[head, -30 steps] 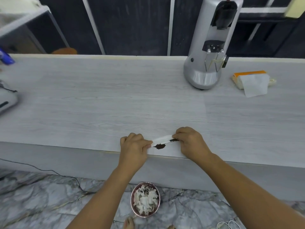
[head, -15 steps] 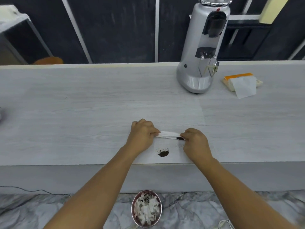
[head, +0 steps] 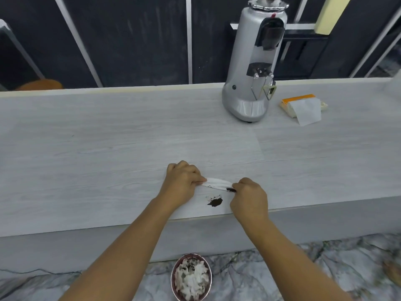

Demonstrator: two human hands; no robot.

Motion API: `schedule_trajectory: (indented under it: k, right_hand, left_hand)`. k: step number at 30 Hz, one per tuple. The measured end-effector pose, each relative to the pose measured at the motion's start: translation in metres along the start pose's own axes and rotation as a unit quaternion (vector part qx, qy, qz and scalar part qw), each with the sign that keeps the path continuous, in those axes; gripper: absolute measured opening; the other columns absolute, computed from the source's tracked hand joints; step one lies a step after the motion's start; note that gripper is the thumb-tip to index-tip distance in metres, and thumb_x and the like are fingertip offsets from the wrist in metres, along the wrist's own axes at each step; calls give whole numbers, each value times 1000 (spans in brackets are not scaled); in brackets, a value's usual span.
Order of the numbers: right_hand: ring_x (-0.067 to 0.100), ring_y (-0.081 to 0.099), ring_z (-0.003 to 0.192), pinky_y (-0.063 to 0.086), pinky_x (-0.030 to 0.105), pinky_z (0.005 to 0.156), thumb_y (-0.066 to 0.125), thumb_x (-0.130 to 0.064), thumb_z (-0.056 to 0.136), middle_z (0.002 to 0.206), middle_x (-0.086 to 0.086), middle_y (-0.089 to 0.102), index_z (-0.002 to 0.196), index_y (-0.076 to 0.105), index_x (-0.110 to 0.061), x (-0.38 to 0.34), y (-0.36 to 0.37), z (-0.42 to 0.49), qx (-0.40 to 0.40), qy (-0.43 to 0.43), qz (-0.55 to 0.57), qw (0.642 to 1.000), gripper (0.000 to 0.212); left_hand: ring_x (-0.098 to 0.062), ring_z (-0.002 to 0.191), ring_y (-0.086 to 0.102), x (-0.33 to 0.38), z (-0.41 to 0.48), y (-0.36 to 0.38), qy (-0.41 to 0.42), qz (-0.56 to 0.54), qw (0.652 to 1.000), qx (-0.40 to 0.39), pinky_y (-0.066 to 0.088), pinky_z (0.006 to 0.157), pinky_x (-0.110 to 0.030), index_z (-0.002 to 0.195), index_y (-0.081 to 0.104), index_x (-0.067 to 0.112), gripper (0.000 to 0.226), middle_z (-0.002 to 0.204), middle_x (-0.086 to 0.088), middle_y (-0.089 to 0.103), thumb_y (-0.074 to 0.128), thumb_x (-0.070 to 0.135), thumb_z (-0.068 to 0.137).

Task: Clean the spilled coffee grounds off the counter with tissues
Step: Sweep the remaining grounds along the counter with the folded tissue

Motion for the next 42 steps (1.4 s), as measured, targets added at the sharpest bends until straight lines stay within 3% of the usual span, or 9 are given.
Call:
schedule_trajectory:
  k: [3,8,15,27,31,35,38,42]
  right_hand:
    - [23,38,45,18,20,40,60,15,48,61,4,52,58,65,-4,-9,3,-4,0,2,-10,1000,21]
    - [28,47,49,31,25,41,61,11,51,64,4,54,60,65,-6,-20,7,-12,-7,12,-8,1000,19]
    - [22,33,44,8,18,44,62,11,49,58,4,49,49,54,-6,-43,8,-24,3,24,12,1000,19]
    - [18,29,44,4,17,44,71,7,57,57,2,50,51,60,-7,-109,29,-52,-30,16,52,998,19]
    - [20,42,51,16,22,41,65,-1,70,65,3,55,60,68,-7,-101,28,-45,-44,15,70,996,12]
    - [28,61,67,52,38,56,56,-3,68,76,10,66,71,73,-3,-89,24,-30,-76,-22,108,991,18]
    - [26,66,75,57,36,67,61,5,70,82,10,71,79,77,-3,-76,16,-14,-69,-34,139,987,20]
    - [30,64,72,56,41,63,58,10,66,78,13,69,75,75,-1,-68,15,8,-70,-63,109,990,22]
  left_hand:
    - [-15,94,52,-8,-5,-3,0,3,1000,-6,29,87,-37,95,79,33,18,92,17,69,71,20,87]
    - [-15,92,51,-19,-14,-9,-1,4,1000,-2,26,84,-35,95,79,34,20,92,17,69,68,19,88]
    - [-15,94,51,-30,-27,-20,-3,10,1000,-11,26,86,-35,97,79,34,20,94,17,69,69,18,89]
    - [-15,94,54,-65,-64,-55,-29,27,999,-3,25,87,-31,94,79,33,20,95,16,71,71,16,89]
    - [-15,93,54,-68,-70,-60,-41,33,999,6,25,86,-31,94,80,33,19,94,16,71,71,16,89]
    - [-17,94,55,-65,-71,-58,-54,25,998,14,22,84,-30,93,80,32,19,93,15,71,71,16,89]
    - [-17,92,55,-60,-69,-55,-66,13,997,26,26,85,-33,93,80,32,18,92,14,71,71,17,88]
    - [-16,91,55,-52,-61,-49,-87,-5,995,47,32,87,-37,91,79,30,16,89,15,70,71,17,87]
Point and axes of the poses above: each hand's wrist, its own z-axis towards the middle knuckle, its own y-axis out of the palm, x = y × z, the point moved 9 cm from there along z, towards the middle knuckle
